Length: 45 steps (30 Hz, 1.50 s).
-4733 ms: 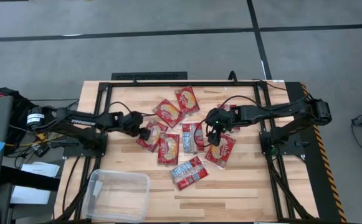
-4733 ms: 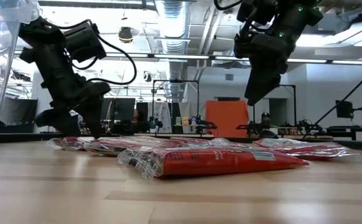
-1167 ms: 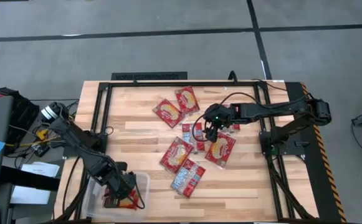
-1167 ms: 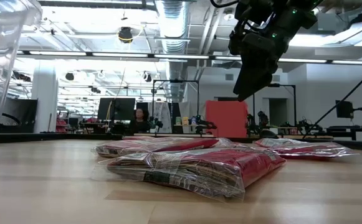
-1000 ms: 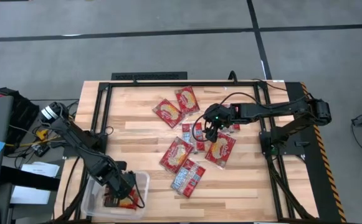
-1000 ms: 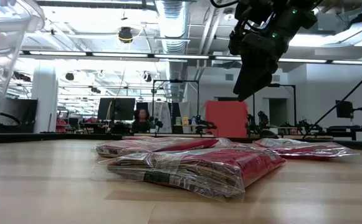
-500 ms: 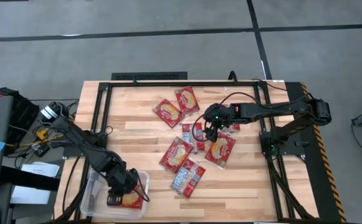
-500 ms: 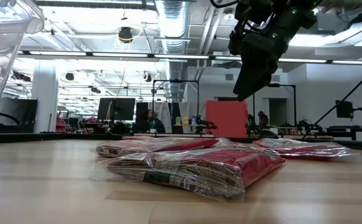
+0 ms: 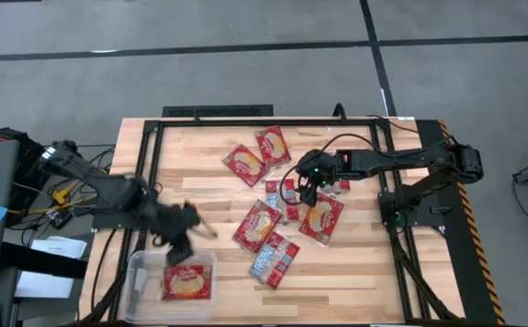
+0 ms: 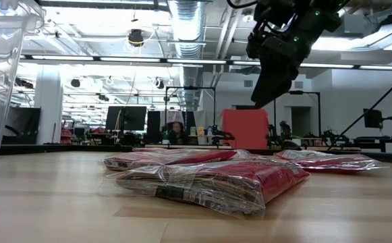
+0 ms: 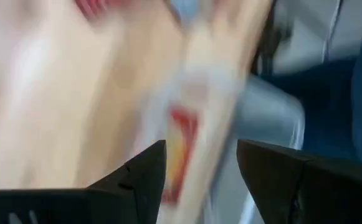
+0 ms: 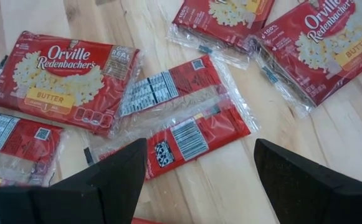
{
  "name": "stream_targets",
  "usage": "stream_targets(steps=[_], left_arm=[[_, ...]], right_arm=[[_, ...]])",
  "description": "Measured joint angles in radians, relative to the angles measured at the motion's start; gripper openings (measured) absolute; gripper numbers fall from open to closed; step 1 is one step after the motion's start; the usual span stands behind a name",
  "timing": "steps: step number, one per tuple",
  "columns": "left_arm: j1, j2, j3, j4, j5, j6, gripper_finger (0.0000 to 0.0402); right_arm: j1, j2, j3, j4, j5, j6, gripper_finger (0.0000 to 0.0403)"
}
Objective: Sort popcorn bags into baskets
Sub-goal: Put the red popcorn bag into the transparent bin
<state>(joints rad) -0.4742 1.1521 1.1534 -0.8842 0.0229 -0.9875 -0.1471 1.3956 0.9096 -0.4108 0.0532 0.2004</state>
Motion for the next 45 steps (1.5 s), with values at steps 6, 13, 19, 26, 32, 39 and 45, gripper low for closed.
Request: stream_targets(steps=[6,13,19,26,32,39,45], left_arm=[[0.225,0.015,0.035,0.027,-0.221,0.189,0.0186],[0.438,0.199,0.034,0.037,-0.181,0.365,0.0235],[0.508,0.409,0.034,0.17,-0.14,0.427,0.0303],[0.509,0.561,0.033,0.312,-0.11,0.46,0.0321],[0.51,0.59,0.014,0.409,-0.105,0.455,0.0321],[0.507,0.537,-0.138,0.637,-0.004,0.309,0.032],[0.506,0.508,-0.181,0.676,0.026,0.309,0.032]], right_arm=[[0.0,0.0,0.0,0.003,0.0,0.003,0.0317],[-0.016,0.0,0.0,-0.049,0.026,0.068,0.0317],[-0.027,0.0,0.0,-0.144,0.094,0.118,0.0317],[-0.025,0.0,0.0,-0.236,0.106,0.146,0.0317],[-0.019,-0.002,0.0,-0.313,0.107,0.164,0.0317],[-0.039,-0.026,-0.002,-0.401,0.201,0.12,0.0317],[-0.149,-0.169,-0.002,-0.467,0.208,0.011,0.0317]])
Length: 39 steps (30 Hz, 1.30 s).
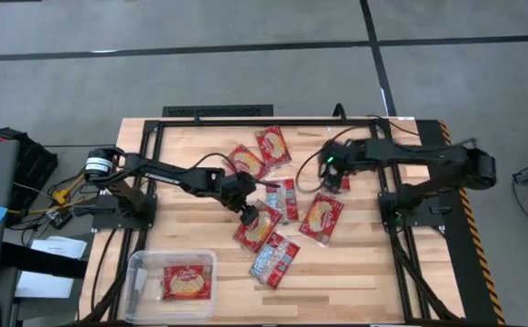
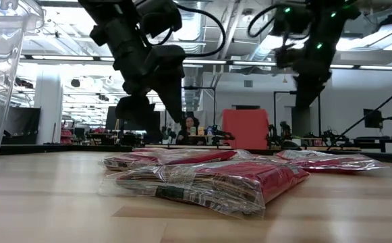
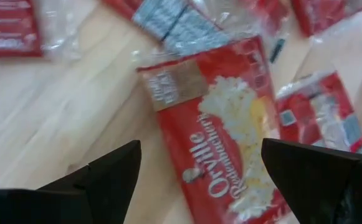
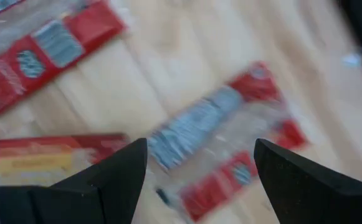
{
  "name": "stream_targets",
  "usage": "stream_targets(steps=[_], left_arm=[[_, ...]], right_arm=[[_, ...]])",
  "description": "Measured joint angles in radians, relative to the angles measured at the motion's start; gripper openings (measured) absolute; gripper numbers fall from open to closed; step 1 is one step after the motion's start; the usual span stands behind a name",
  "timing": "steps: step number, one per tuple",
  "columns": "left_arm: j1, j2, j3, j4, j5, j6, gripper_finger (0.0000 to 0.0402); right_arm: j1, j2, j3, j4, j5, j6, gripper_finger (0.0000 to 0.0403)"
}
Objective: Sort popcorn bags into baskets
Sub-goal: Put the red popcorn bag into the transparent bin
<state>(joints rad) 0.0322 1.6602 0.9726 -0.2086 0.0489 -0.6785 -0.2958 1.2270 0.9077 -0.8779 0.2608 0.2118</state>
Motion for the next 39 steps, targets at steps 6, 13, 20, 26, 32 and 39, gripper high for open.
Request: stream_targets(steps=[6,13,20,26,32,39], left_arm=[[-0.003,0.011,-0.046,0.086,0.015,0.021,0.032],[-0.003,0.012,-0.15,0.231,-0.037,-0.071,0.032],[-0.036,0.053,-0.173,0.291,-0.029,-0.113,0.032],[-0.048,0.12,-0.167,0.351,-0.004,-0.153,0.0312],[-0.036,0.16,-0.167,0.346,0.029,-0.163,0.0214],[-0.029,0.213,-0.164,0.389,0.061,-0.198,0.0051]], right_arm=[[-0.143,-0.289,0.0,-0.064,0.0,0.039,0.0317],[-0.203,-0.524,0.001,-0.072,0.0,0.153,0.0317],[-0.203,-0.586,0.002,-0.118,-0.001,0.175,0.0317],[-0.202,-0.586,0.002,-0.121,0.0,0.174,0.0317],[-0.203,-0.586,0.002,-0.121,0.0,0.173,0.0317],[-0.203,-0.586,0.002,-0.122,0.001,0.172,0.0317]])
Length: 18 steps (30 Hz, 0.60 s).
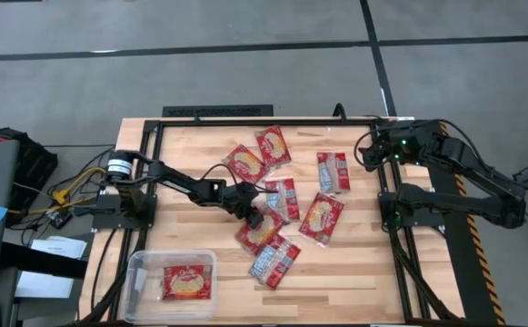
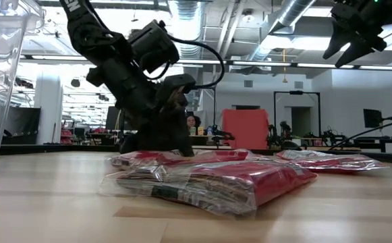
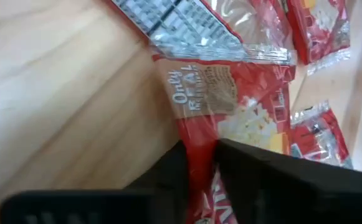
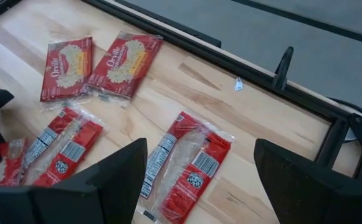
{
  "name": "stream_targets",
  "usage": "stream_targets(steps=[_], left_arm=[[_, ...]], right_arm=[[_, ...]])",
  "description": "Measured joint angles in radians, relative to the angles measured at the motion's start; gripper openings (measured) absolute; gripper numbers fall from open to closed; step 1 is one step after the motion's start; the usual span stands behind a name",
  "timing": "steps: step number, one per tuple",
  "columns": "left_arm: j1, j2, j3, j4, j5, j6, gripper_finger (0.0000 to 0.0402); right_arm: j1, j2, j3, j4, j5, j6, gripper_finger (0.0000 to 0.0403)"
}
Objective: Sort popcorn bags into baskets
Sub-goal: Put the red popcorn bag into the transparent bin
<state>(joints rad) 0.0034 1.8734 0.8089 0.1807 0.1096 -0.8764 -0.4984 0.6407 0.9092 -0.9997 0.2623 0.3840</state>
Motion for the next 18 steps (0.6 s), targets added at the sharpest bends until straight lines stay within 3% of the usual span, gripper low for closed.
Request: stream_targets(steps=[3,9,13,18], left_arm=[[0.017,0.003,-0.002,0.017,0.051,-0.002,0.0014],[0.055,-0.029,0.014,-0.019,0.132,-0.004,0.0006],[0.078,-0.087,0.082,-0.162,0.172,0.057,0.0005],[0.094,-0.153,0.255,-0.48,0.185,0.225,0.0003]], right_arm=[[0.0,0.0,0.0,-0.003,0.002,-0.001,0.0317],[0.0,0.0,0.0,-0.003,0.002,-0.001,0.0317],[0.0,0.0,0.0,-0.003,0.002,-0.015,0.0317],[0.0,0.0,0.0,-0.002,0.002,-0.026,0.0317]])
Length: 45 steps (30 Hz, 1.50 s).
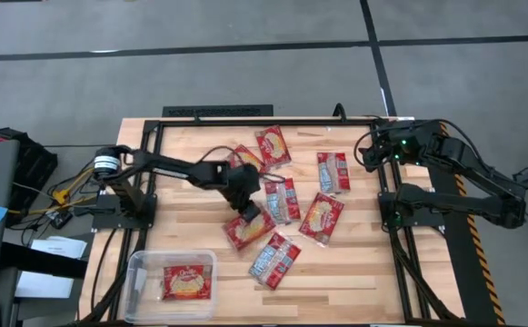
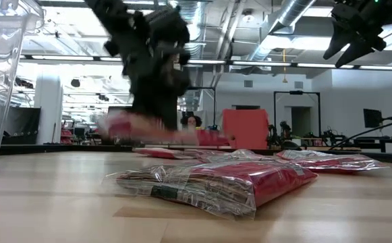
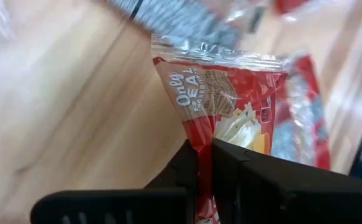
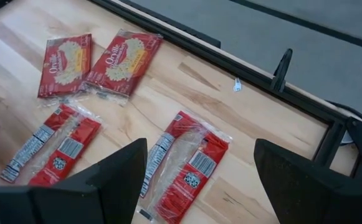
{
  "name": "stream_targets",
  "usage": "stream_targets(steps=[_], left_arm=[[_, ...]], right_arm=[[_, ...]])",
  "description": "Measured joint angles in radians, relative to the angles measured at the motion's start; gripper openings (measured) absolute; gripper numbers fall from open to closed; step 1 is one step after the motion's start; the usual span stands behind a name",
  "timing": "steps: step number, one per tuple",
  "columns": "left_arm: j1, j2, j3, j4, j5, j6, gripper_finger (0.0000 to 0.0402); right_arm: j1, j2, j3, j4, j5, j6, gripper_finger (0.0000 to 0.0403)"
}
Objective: Sort popcorn bags into baskets
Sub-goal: Put the red popcorn bag into the transparent bin
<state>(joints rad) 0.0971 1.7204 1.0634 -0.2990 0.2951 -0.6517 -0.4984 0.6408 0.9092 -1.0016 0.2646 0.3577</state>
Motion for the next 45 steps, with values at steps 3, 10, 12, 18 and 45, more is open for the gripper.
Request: stream_targets(steps=[3,10,12,18,45], left_arm=[[0.003,-0.014,0.119,-0.154,-0.003,0.101,0.0002],[-0.023,-0.018,0.46,-0.617,0.017,0.31,0.0002],[-0.045,-0.022,0.549,-0.741,-0.004,0.347,0.0002],[-0.185,-0.13,0.616,-0.852,-0.138,0.261,0.0006],[-0.743,-0.353,0.147,-0.672,-0.219,-0.296,0.0006]], right_arm=[[0.0,0.0,0.0,0.0,0.0,-0.011,0.0317],[0.0,0.0,0.0,0.001,0.0,-0.017,0.0317],[0.0,0.0,0.0,0.001,0.0,-0.018,0.0317],[0.0,0.0,0.0,0.0,0.0,-0.018,0.0317],[0.0,0.041,-0.001,0.002,0.0,-0.007,0.0317]])
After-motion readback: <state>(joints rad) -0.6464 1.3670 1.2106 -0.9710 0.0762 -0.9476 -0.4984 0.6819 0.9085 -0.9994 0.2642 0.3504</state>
